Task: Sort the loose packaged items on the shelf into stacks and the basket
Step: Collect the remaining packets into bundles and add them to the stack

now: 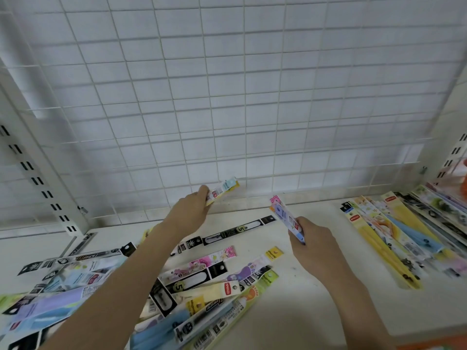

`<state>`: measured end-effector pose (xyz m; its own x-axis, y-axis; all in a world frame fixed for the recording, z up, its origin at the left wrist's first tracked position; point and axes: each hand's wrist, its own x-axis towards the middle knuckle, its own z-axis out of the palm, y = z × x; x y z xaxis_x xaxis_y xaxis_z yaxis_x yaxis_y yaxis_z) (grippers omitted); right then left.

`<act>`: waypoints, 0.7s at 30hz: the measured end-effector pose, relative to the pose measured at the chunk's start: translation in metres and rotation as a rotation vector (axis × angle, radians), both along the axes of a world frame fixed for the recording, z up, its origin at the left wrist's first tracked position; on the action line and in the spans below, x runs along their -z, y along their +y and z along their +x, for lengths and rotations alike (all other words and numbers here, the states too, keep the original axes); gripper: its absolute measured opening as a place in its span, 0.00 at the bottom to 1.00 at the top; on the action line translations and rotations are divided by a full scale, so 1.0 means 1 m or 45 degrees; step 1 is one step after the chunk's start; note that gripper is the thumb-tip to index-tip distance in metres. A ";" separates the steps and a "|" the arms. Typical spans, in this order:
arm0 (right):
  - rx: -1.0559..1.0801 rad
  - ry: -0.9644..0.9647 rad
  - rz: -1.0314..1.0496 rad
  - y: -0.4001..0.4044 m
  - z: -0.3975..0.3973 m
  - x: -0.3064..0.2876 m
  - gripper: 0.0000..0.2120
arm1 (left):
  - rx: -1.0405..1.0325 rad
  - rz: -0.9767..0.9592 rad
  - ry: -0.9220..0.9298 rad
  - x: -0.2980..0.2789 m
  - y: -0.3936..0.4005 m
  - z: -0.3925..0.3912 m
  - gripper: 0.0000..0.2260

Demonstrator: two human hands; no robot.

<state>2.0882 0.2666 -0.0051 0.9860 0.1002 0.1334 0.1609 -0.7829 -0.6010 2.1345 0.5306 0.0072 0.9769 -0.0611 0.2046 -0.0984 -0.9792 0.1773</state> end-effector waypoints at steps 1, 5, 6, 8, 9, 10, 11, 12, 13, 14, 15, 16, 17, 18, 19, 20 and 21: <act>0.012 0.000 -0.010 -0.003 0.001 0.000 0.03 | 0.021 -0.041 0.007 -0.003 -0.008 0.001 0.15; 0.075 0.010 -0.059 -0.015 0.001 0.002 0.04 | 0.071 0.132 0.212 0.000 -0.041 0.009 0.21; 0.086 0.014 -0.064 -0.018 0.001 0.003 0.04 | 0.079 0.118 0.263 0.005 -0.047 0.012 0.21; 0.093 0.028 -0.073 -0.025 0.000 0.004 0.05 | 0.074 0.052 0.357 0.013 -0.058 0.017 0.21; 0.090 0.027 -0.080 -0.027 0.000 0.006 0.05 | 0.060 0.023 0.406 0.016 -0.060 0.018 0.22; 0.089 0.022 -0.090 -0.030 0.000 0.007 0.05 | 0.046 -0.005 0.448 0.017 -0.063 0.020 0.21; 0.091 0.017 -0.098 -0.033 0.000 0.007 0.04 | 0.041 -0.025 0.483 0.016 -0.064 0.021 0.20; 0.093 0.016 -0.105 -0.035 0.000 0.008 0.04 | 0.045 -0.027 0.511 0.016 -0.065 0.022 0.18; 0.091 0.021 -0.113 -0.037 0.001 0.009 0.05 | 0.051 -0.019 0.535 0.015 -0.066 0.022 0.17; 0.084 0.029 -0.122 -0.038 0.001 0.009 0.05 | 0.057 -0.006 0.552 0.014 -0.066 0.023 0.16; 0.072 0.037 -0.131 -0.038 0.002 0.009 0.04 | 0.058 0.015 0.560 0.014 -0.067 0.023 0.16; 0.056 0.043 -0.140 -0.037 0.002 0.009 0.04 | 0.052 0.043 0.547 0.014 -0.067 0.023 0.15; 0.039 0.048 -0.144 -0.037 0.002 0.009 0.04 | 0.042 0.077 0.507 0.013 -0.068 0.022 0.15; 0.019 0.050 -0.146 -0.035 0.003 0.009 0.04 | 0.027 0.105 0.450 0.010 -0.069 0.020 0.14; -0.001 0.054 -0.146 -0.035 0.003 0.008 0.04 | 0.007 0.108 0.391 0.006 -0.069 0.019 0.13; -0.020 0.056 -0.142 -0.034 0.004 0.008 0.05 | -0.016 0.079 0.333 -0.001 -0.069 0.016 0.13; -0.034 0.057 -0.135 -0.033 0.005 0.007 0.05 | -0.032 0.027 0.274 -0.008 -0.069 0.013 0.12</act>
<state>2.0929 0.2339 -0.0116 0.9875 0.1378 0.0770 0.1577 -0.8380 -0.5223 2.1473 0.4617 0.0152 0.9992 -0.0379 -0.0102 -0.0356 -0.9846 0.1711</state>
